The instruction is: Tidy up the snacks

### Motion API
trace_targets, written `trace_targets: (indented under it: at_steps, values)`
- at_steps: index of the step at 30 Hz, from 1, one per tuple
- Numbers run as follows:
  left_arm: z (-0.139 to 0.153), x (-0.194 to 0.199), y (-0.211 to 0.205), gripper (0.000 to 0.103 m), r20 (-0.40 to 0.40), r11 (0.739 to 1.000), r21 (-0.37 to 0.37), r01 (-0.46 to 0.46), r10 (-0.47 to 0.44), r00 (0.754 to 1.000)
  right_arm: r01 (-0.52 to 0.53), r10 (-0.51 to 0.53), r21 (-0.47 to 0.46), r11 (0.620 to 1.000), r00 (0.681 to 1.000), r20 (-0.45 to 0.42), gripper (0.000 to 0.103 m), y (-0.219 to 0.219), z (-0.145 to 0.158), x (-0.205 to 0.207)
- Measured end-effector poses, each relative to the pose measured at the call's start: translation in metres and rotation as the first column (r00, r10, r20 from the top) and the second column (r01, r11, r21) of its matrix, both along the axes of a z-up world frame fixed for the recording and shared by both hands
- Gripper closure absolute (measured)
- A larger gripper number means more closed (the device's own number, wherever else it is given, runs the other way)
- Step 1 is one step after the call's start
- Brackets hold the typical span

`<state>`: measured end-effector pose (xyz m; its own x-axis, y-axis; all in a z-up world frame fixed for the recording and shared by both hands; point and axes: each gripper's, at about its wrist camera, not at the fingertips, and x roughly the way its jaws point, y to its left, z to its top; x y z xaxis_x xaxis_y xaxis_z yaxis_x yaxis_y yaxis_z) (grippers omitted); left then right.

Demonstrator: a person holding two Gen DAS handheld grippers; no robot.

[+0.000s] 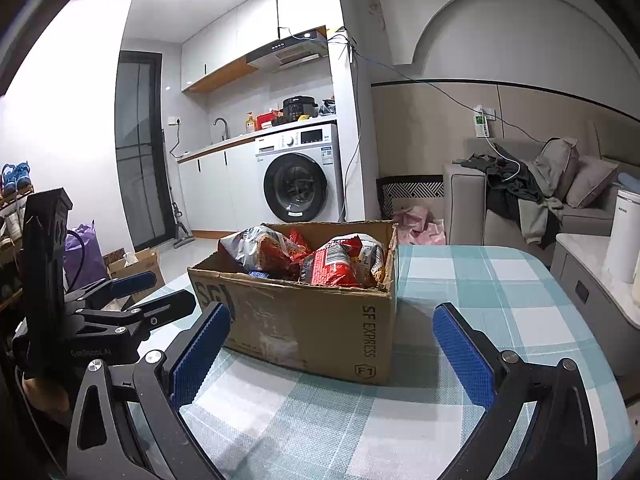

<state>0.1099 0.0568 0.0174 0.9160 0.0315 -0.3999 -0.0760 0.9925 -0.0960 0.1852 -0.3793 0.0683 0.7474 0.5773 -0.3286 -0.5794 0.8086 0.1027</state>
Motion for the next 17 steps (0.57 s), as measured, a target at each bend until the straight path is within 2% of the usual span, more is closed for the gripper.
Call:
trace_targets:
  at_steps: [17]
  values:
    - [-0.0032,-0.0015,-0.0044,0.001,0.001,1.0,0.005,0.014,-0.014,1.0,-0.007,0.007,-0.005,1.0,1.0,0.001,0.0,0.0024,-0.0016,0.0007]
